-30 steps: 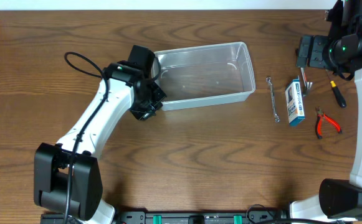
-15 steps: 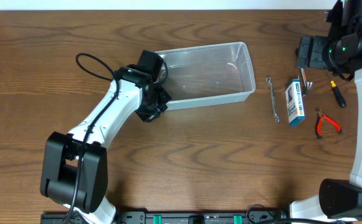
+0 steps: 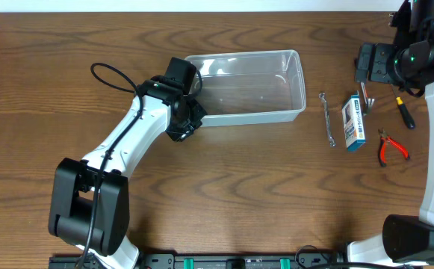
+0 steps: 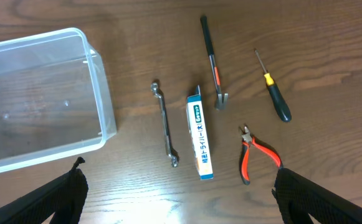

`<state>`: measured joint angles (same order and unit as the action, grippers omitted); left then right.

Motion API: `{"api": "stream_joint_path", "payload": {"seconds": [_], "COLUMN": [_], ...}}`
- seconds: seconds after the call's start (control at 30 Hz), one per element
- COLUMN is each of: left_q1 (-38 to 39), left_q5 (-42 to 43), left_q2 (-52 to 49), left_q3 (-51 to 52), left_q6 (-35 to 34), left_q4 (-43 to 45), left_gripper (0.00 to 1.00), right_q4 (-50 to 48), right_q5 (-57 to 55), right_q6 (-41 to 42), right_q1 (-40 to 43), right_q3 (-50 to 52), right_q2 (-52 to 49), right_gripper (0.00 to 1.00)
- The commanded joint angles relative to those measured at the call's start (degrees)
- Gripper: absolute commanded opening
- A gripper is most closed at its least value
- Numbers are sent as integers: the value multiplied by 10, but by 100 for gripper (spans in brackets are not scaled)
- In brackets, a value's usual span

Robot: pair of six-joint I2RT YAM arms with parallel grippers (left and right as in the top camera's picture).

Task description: Pack container

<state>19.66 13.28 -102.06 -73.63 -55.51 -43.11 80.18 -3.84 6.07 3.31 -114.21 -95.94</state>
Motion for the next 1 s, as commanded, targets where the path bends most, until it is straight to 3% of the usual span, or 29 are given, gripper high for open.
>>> {"api": "stream_joint_path", "payload": {"seconds": [0.0,0.17,0.37,0.57,0.63,0.67,0.83,0.9,0.97], "left_q1": [0,-2,-30,-103,-135,-151,-215,-233,-245], "left_q5": [-9,-16,-84,-160,-176,-177,-177,-177,-177], "left_q2": [-7,6,49,120,146,158,197,203,204], "left_q3": [4,4,4,4,4,4,4,4,4], "left_q6": [-3,18,54,156,210,242,338,354,358], "left_q4": [-13,-53,-96,-92,-84,-77,-45,-36,-32], "left_gripper": [6,6,7,16,28,43,87,100,98], "right_q4": [2,1,-3,-5,-4,-3,-2,-4,-12], "right_q5": [2,2,2,-22,-34,-45,-67,-67,-67], "right_q6": [-10,-15,-22,-32,-32,-32,-39,-40,-43], "right_q1": [4,4,4,5,5,5,5,5,5], "right_q3": [0,0,0,0,0,0,7,21,50], "right_q2": [-1,-1,-1,-3,-6,-7,-16,-18,-18], "right_gripper": [97,98,98,99,96,95,85,78,72]}}
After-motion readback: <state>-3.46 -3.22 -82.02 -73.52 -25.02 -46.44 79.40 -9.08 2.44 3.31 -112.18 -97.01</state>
